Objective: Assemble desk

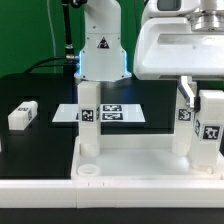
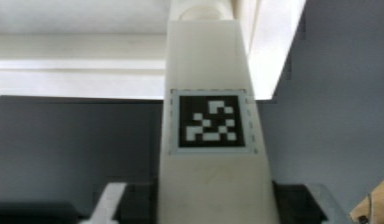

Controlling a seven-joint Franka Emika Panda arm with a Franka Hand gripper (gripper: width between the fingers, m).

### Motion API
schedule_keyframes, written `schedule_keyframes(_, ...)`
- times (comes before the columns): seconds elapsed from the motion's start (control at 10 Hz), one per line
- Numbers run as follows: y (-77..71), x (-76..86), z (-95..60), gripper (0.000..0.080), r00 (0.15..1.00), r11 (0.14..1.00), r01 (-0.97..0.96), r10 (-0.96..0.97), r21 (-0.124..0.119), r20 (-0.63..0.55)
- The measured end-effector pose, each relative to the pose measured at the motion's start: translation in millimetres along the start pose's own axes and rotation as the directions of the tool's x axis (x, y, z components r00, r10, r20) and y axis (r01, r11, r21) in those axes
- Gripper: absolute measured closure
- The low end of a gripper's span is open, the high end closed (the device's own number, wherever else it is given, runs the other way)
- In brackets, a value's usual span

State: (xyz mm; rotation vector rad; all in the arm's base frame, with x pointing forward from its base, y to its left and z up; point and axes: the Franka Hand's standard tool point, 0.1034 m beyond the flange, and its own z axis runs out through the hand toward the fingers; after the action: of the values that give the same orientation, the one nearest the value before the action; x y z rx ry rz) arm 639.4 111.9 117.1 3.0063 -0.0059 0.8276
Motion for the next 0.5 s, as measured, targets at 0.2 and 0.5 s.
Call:
schedule_keyframes(0.2,0.2,0.2,-0.1,0.0509,1.0,1.0,0.0,0.0,0.0,-0.003)
schedule_keyframes(0.5,0.2,0.1,-0.1,0.0326,1.0,1.0,0.001,-0.001,0.0,-0.003)
